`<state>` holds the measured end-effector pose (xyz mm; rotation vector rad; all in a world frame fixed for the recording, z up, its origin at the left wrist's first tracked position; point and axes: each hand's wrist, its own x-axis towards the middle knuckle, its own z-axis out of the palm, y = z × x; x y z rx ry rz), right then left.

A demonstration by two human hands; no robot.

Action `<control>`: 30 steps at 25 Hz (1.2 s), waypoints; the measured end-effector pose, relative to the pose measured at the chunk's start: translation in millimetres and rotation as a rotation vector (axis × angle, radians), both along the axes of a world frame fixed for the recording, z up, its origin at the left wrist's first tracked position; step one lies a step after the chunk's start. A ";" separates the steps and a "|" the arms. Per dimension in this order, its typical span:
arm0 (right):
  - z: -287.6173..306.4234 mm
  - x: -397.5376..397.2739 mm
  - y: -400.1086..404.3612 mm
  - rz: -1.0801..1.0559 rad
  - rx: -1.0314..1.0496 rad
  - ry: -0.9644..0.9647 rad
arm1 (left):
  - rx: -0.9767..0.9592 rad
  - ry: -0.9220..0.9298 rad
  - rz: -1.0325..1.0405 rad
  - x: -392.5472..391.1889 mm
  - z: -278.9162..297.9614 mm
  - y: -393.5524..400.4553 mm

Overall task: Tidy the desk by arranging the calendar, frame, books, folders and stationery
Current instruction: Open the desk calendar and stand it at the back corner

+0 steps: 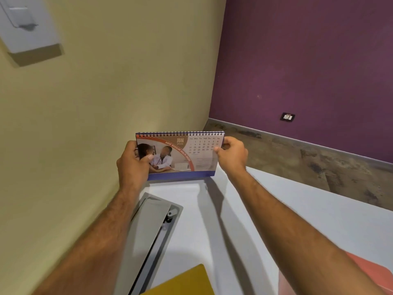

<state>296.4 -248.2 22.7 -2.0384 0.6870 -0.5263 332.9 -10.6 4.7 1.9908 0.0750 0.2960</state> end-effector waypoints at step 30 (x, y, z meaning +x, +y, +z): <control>-2.5 -40.6 -4.1 0.020 0.104 0.055 | 0.318 0.077 0.076 -6.4 -1.0 32.8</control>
